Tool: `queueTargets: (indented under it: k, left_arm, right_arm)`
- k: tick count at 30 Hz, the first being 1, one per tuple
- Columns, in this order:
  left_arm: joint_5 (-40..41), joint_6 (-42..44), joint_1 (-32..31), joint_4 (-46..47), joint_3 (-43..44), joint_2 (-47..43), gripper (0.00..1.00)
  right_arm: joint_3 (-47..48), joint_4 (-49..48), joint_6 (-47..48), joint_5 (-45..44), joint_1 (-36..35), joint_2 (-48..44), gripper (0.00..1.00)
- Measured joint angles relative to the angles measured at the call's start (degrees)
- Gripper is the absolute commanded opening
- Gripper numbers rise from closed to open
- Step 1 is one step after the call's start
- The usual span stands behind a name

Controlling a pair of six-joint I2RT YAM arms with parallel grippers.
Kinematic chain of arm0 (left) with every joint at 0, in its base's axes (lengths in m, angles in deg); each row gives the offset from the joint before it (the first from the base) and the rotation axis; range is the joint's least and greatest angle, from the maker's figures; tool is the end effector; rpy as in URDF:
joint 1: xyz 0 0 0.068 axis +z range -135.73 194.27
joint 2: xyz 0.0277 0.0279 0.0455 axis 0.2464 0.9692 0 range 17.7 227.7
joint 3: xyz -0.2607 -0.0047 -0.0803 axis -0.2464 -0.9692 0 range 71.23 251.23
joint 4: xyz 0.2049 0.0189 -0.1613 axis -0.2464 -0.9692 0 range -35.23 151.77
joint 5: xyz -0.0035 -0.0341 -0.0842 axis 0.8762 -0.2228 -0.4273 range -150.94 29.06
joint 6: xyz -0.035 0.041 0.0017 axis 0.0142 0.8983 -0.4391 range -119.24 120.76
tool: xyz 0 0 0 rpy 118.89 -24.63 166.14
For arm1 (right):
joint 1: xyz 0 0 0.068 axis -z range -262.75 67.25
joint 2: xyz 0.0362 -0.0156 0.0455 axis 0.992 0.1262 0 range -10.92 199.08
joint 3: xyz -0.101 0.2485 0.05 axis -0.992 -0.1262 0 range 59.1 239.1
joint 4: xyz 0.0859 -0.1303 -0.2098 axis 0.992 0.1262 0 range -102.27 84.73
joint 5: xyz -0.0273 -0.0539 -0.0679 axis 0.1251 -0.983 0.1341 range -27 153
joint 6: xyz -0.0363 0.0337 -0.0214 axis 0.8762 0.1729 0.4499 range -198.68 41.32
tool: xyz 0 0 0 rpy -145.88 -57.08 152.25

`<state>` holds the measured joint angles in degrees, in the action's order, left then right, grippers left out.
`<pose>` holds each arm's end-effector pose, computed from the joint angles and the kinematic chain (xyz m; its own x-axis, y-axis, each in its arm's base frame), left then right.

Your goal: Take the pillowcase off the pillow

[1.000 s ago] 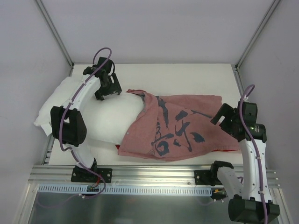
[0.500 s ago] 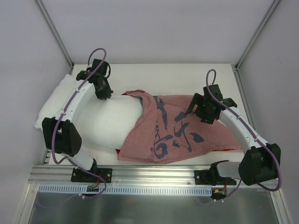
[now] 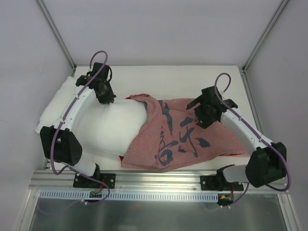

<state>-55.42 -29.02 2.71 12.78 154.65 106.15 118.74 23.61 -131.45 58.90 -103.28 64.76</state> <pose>0.3204 -0.0620 0.3272 -0.7596 -0.3493 -0.5486 -0.2688 0.9367 -0.2242 0.2578 0.0937 0.2730 -0.6916 0.5890 -0.4179 0.4003 0.7943 0.4571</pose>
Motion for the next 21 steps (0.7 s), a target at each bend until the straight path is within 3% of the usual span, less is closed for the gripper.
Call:
queueTargets:
  k: [4, 6, 7, 8, 10, 11, 17, 21]
  left_arm:
    - [-0.6, 0.5, 0.0, 0.2, -0.7, -1.0, 0.00]
    - [-0.7, 0.7, 0.0, 0.2, -1.0, -1.5, 0.00]
    - [-0.7, 0.7, 0.0, 0.2, -1.2, -1.8, 0.00]
    - [-0.8, 0.8, 0.0, 0.2, -1.3, -2.1, 0.00]
    - [-0.9, 0.9, 0.0, 0.2, -1.4, -2.5, 0.00]
    - [-1.0, 0.9, 0.0, 0.2, -1.4, -2.6, 0.00]
    - [-1.6, 0.9, 0.0, 0.2, -1.4, -2.8, 0.00]
    - [-3.3, 0.9, 1.9, -0.1, -1.3, -4.0, 0.00]
  right_arm:
    - [1.9, 1.0, -7.0, -0.1, -0.8, 4.7, 0.98]
    - [1.4, 0.2, -9.9, -0.1, -1.1, 6.2, 0.91]
    - [1.1, -0.3, -10.9, 0.0, -1.1, 6.7, 0.82]
    - [0.8, -0.7, -11.5, 0.1, -1.2, 7.1, 0.54]
    - [0.6, -1.5, -12.2, 0.5, -1.4, 8.4, 0.28]
    - [0.5, -2.0, -12.5, 0.5, -1.5, 9.0, 0.01]
    - [0.4, -2.9, -12.1, 1.8, 0.4, 9.9, 0.01]
    - [0.4, -2.7, -8.8, 2.8, 7.6, 4.7, 0.01]
